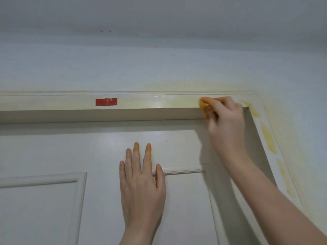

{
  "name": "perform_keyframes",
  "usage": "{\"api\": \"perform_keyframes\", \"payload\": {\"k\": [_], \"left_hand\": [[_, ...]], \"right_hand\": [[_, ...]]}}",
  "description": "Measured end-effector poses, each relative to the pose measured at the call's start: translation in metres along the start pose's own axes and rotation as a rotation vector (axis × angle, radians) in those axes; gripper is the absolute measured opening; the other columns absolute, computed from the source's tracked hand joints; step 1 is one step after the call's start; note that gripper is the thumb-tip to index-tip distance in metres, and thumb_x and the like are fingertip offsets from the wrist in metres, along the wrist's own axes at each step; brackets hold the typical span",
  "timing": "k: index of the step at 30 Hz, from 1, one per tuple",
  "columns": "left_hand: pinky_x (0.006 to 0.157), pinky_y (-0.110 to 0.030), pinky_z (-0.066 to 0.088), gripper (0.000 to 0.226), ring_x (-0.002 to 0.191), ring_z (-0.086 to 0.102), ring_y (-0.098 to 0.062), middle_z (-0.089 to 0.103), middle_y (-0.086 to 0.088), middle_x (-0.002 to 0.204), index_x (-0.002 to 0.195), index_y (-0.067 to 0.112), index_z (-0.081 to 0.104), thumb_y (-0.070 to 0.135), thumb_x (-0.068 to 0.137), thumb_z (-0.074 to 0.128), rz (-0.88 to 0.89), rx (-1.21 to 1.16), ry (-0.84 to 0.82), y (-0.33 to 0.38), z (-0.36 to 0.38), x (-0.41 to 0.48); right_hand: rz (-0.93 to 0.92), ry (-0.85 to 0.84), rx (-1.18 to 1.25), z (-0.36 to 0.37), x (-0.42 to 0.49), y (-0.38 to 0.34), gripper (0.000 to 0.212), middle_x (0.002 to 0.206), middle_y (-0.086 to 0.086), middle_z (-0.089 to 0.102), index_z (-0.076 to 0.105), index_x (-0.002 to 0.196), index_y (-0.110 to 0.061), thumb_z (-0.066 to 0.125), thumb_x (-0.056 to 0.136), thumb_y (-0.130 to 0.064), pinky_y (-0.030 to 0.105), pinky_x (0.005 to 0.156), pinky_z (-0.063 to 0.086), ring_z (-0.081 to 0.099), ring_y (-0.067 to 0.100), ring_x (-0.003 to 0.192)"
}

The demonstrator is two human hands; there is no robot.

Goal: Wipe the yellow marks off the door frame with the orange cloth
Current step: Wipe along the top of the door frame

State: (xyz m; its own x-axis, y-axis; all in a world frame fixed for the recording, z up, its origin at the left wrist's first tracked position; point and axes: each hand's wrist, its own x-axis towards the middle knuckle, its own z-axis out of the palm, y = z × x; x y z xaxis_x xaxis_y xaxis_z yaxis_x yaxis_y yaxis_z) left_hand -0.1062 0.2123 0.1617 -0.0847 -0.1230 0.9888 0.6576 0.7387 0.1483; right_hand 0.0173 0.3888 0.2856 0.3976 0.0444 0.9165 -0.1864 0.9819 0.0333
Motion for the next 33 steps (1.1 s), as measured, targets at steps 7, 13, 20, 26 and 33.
{"api": "perform_keyframes", "payload": {"k": [7,13,20,26,33], "left_hand": [[0.138,-0.047,0.010,0.065,0.170,0.007,-0.022,0.015,0.001,0.183,0.172,0.034,0.022,0.049,0.109,0.024,-0.027,0.055,0.005,0.012,0.002,0.001],[0.138,-0.048,0.014,0.066,0.170,0.010,-0.024,0.018,-0.001,0.182,0.172,0.032,0.026,0.049,0.109,0.024,-0.037,0.071,0.003,0.020,0.002,0.000],[0.138,-0.049,0.015,0.065,0.170,0.012,-0.024,0.020,-0.002,0.182,0.171,0.031,0.028,0.047,0.108,0.027,-0.055,0.086,0.019,0.022,0.004,-0.001],[0.138,-0.048,0.013,0.066,0.170,0.008,-0.022,0.017,-0.001,0.182,0.172,0.031,0.025,0.048,0.108,0.025,-0.053,0.099,0.015,0.024,0.005,-0.001],[0.137,-0.051,0.016,0.067,0.169,0.015,-0.026,0.024,-0.005,0.181,0.170,0.026,0.033,0.046,0.106,0.032,-0.075,0.099,0.052,0.035,0.010,-0.001]], "right_hand": [[-0.055,-0.086,0.011,-0.008,0.017,0.009,0.024,0.116,-0.001,0.069,0.077,0.116,-0.018,0.061,0.102,-0.007,0.021,0.085,0.037,0.058,0.027,0.104],[0.045,-0.040,0.032,-0.029,-0.005,0.023,0.031,0.118,0.000,0.067,0.077,0.123,-0.018,0.060,0.101,-0.003,0.027,0.092,0.045,0.060,0.025,0.109],[0.045,-0.065,-0.020,-0.031,0.022,0.036,0.029,0.115,0.004,0.069,0.078,0.118,-0.016,0.060,0.100,-0.003,0.032,0.088,0.045,0.061,0.033,0.104],[0.025,-0.077,0.018,-0.035,0.010,0.035,0.028,0.117,0.001,0.070,0.078,0.121,-0.019,0.063,0.101,-0.007,0.032,0.091,0.048,0.062,0.028,0.106],[0.070,-0.062,-0.020,-0.044,0.020,0.049,0.029,0.115,0.001,0.069,0.078,0.118,-0.019,0.061,0.099,-0.004,0.036,0.089,0.049,0.063,0.030,0.104]]}}
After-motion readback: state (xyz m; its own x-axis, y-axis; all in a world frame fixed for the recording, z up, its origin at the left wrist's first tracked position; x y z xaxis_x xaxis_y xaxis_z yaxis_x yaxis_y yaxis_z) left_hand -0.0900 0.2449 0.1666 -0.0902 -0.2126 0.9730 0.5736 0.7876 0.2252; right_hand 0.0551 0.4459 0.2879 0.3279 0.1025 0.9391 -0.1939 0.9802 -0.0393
